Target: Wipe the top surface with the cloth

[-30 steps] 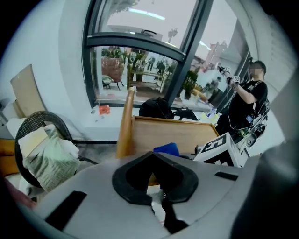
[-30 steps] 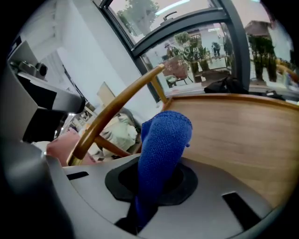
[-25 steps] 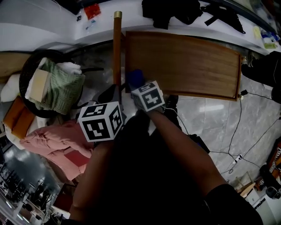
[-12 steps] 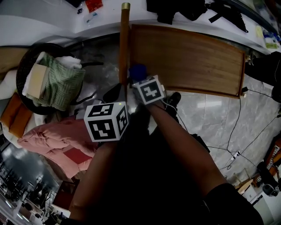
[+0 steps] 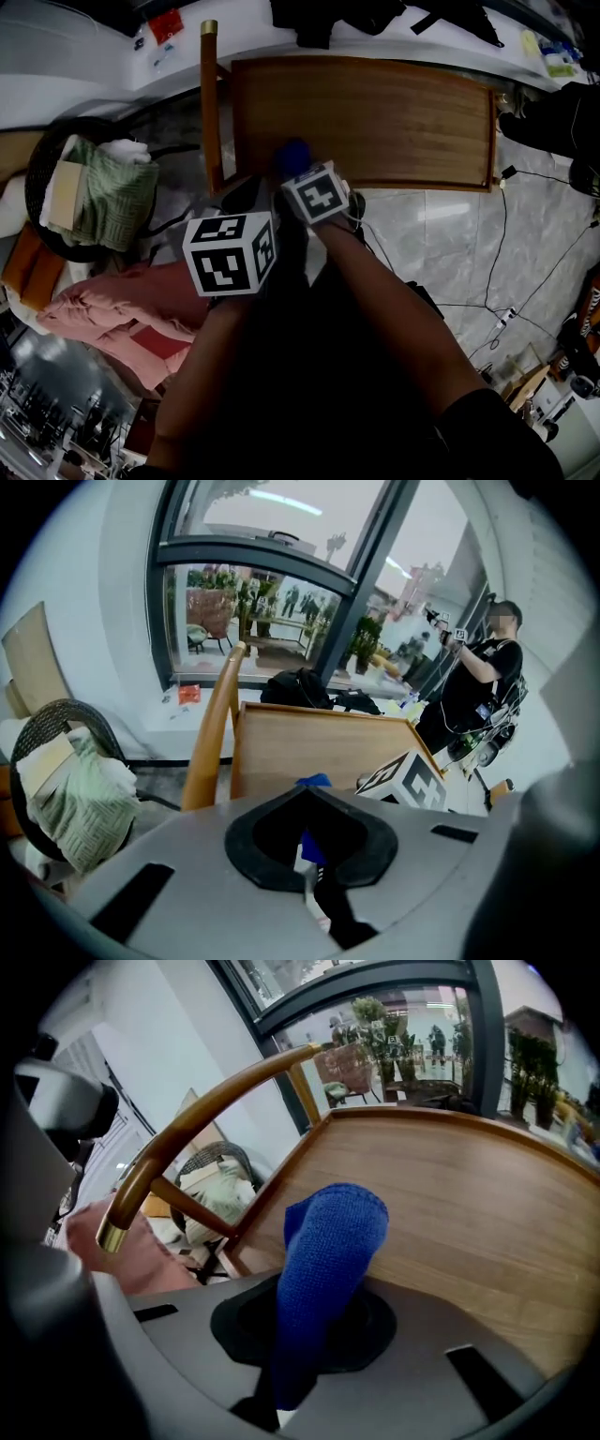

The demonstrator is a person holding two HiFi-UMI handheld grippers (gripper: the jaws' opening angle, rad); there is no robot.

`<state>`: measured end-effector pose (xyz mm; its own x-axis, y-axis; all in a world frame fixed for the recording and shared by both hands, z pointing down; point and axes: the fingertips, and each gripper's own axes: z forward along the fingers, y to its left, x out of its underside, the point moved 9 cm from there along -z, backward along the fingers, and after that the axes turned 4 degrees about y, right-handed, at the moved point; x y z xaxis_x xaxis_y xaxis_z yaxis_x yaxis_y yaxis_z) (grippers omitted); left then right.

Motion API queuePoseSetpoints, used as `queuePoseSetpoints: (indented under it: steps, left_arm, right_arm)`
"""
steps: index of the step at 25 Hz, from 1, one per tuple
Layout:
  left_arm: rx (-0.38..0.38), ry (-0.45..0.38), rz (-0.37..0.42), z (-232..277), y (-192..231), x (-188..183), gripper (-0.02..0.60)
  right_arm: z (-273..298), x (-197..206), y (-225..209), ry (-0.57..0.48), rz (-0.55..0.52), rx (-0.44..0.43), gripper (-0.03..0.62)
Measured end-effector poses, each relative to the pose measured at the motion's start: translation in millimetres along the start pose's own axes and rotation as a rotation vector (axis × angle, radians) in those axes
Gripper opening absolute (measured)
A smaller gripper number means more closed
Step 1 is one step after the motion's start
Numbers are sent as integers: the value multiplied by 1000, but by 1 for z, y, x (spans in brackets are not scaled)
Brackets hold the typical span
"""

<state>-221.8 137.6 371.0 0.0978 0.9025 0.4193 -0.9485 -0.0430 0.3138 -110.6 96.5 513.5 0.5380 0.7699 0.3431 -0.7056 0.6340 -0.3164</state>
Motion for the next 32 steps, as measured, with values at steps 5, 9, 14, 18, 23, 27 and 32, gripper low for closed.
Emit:
queuePoseSetpoints:
  steps: [5,9,14,18,23,27,32]
  left_arm:
    - [19,45,33,28,-41,0,9]
    - [39,56,56,46,-77,-4,9]
    - [71,78,98,72,-122,-10,9]
    - [113,122,91,99,-159,-7,9]
    - [151,152,117,123,-205,-2,9]
    - [165,164,144,134,-235,3,9]
    - [172,168,160,141,-257,11,9]
  right_arm:
    - [-31,26,-51,-9,40,35,48]
    - [-60,52,-95,-6,61,66,48]
    - [-95,78,-150,-28,103,106,48]
    - [-121,103,-186,-30,147,129,48]
    - [-153,131,-232,-36,181,181,48]
    - [-174,153,-268,-68,212,222,48]
    - [-197,171,-299,-59,214,279,48]
